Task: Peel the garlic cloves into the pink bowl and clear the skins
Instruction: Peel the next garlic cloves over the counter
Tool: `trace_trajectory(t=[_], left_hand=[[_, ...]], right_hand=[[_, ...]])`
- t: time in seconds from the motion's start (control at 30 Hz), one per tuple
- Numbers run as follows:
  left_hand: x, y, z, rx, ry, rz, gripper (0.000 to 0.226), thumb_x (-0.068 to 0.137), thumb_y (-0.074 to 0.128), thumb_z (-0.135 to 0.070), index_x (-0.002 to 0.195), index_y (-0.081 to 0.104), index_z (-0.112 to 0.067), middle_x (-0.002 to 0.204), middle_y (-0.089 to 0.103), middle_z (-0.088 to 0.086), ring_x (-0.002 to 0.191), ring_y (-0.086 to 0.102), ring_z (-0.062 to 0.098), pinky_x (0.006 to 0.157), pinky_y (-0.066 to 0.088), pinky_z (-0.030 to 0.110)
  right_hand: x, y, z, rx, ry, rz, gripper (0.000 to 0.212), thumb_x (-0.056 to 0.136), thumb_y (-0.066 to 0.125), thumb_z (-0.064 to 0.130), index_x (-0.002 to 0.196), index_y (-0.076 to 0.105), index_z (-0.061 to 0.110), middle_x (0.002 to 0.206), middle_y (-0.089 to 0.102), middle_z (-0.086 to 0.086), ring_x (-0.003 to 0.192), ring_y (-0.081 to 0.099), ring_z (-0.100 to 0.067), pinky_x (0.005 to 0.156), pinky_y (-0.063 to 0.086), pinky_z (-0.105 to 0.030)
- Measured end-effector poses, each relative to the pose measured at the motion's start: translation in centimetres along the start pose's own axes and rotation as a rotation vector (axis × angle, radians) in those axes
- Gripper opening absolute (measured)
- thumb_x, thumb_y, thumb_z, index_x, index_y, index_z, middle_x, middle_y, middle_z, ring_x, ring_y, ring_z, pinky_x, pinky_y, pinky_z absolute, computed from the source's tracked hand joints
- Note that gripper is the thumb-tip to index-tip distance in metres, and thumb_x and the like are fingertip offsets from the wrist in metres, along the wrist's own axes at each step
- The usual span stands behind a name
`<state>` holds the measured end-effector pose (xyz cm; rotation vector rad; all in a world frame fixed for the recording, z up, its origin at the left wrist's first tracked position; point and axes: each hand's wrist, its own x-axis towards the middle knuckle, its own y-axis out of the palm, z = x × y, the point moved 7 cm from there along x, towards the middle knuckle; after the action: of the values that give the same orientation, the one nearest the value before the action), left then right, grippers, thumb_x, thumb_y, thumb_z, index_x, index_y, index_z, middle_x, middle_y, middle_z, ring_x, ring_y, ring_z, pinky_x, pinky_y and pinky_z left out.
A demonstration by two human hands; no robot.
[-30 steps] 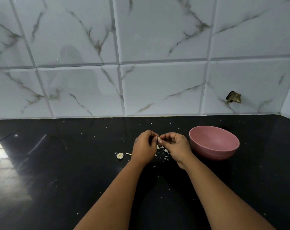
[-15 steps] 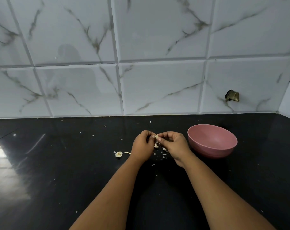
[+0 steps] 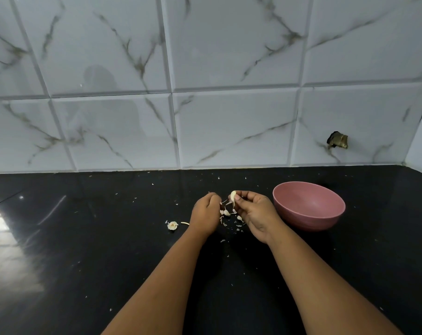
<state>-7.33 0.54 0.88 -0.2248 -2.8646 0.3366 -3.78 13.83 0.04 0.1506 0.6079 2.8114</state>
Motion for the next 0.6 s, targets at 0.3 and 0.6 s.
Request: trace_trajectory(t=[0.3, 0.6], left_hand=[[0.3, 1.1, 0.5, 0.541, 0.117, 0.172, 0.018, 0.089, 0.066, -0.03, 0.072, 0.064, -0.023, 0.069, 0.06, -0.01, 0.072, 0.057, 0.009, 0.068, 0.044, 0.026], [0.3, -0.8, -0.1, 0.343, 0.104, -0.021, 0.033, 0.068, 0.088, -0.025, 0.059, 0.057, -0.017, 0.075, 0.068, -0.008, 0.075, 0.065, 0.006, 0.07, 0.051, 0.024]], right_hand=[[-0.4, 0.0, 0.1, -0.117, 0.019, 0.002, 0.015, 0.097, 0.054, 0.007, 0.105, 0.067, 0.006, 0.085, 0.07, -0.005, 0.073, 0.06, -0.009, 0.061, 0.052, -0.016], [-0.2, -0.4, 0.3, -0.187, -0.048, -0.018, 0.01, 0.09, 0.063, 0.001, 0.098, 0.069, 0.004, 0.084, 0.066, -0.01, 0.064, 0.058, -0.005, 0.06, 0.05, -0.014]])
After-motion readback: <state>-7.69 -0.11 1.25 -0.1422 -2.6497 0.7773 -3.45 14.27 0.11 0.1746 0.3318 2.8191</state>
